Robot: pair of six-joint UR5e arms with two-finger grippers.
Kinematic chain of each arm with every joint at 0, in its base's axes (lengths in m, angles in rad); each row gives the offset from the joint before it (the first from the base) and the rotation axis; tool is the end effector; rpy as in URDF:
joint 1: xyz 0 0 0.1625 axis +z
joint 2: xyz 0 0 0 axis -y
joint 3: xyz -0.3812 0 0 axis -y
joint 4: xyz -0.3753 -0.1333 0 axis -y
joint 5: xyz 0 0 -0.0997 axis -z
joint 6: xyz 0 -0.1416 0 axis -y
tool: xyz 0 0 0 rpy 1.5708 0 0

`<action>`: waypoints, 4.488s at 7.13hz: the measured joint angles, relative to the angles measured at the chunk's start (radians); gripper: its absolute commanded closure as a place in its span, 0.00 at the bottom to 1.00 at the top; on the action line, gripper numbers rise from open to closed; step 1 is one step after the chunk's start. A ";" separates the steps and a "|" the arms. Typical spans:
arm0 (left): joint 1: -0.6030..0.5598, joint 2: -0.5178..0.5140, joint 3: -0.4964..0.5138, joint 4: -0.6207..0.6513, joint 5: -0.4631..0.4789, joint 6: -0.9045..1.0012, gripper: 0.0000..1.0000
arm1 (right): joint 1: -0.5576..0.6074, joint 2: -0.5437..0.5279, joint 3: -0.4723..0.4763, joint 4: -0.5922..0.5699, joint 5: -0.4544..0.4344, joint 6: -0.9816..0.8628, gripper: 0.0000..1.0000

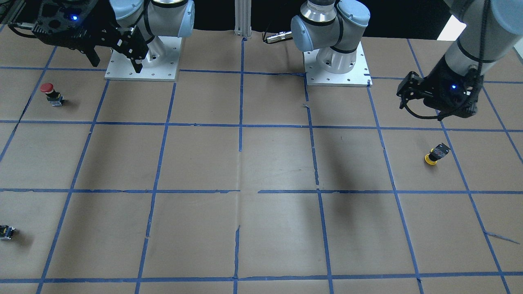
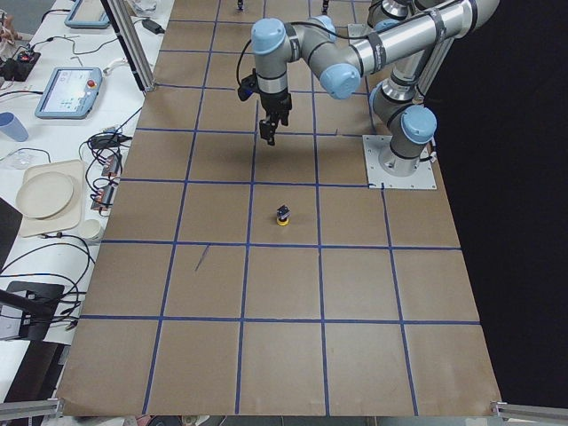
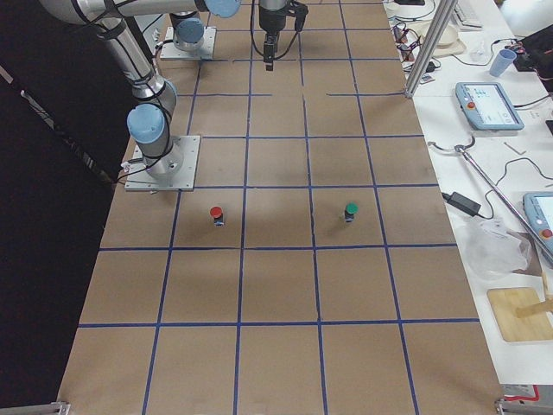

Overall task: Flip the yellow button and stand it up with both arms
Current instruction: 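Move the left gripper down toward the yellow button lying on its side, then close the left gripper on the yellow button's body, then lift the yellow button with the left gripper while the right gripper rotates upward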

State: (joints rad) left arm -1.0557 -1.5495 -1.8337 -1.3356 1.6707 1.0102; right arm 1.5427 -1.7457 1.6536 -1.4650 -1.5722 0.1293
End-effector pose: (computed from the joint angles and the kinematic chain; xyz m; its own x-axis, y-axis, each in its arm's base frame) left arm 0.1205 -0.4547 0.3123 -0.8778 0.4767 -0.0476 0.4717 0.8774 0.0879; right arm 0.1217 -0.4087 0.4294 -0.9876 0.1567 0.0032 0.1567 0.9875 0.0134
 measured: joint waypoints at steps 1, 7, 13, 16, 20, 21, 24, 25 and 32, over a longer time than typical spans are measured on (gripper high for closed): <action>0.083 -0.033 -0.056 0.130 -0.022 0.119 0.01 | 0.000 0.000 0.000 0.000 0.000 0.001 0.00; 0.247 -0.239 -0.124 0.308 -0.094 0.447 0.02 | 0.000 -0.001 0.000 -0.001 0.005 0.002 0.00; 0.290 -0.264 -0.204 0.418 -0.085 0.565 0.09 | 0.000 -0.001 0.000 -0.002 0.007 0.002 0.00; 0.286 -0.264 -0.207 0.423 -0.084 0.556 0.12 | 0.000 -0.002 0.000 -0.003 0.011 0.002 0.00; 0.281 -0.261 -0.204 0.423 -0.087 0.553 0.27 | -0.001 -0.006 -0.003 0.022 0.017 0.000 0.00; 0.281 -0.264 -0.204 0.423 -0.090 0.553 0.34 | -0.002 -0.006 -0.003 0.028 0.019 -0.001 0.00; 0.279 -0.270 -0.201 0.423 -0.094 0.553 0.80 | -0.007 -0.004 -0.002 0.031 0.035 -0.015 0.00; 0.279 -0.268 -0.200 0.423 -0.093 0.554 0.86 | -0.005 -0.003 -0.001 0.031 0.038 -0.011 0.00; 0.170 -0.074 -0.178 0.149 -0.237 0.372 0.92 | -0.004 0.001 -0.004 0.081 0.138 0.058 0.00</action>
State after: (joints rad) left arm -0.8859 -1.6231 -2.0122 -1.1866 1.4334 1.3817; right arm 1.5392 -1.7448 1.6493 -1.3836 -1.4337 0.1870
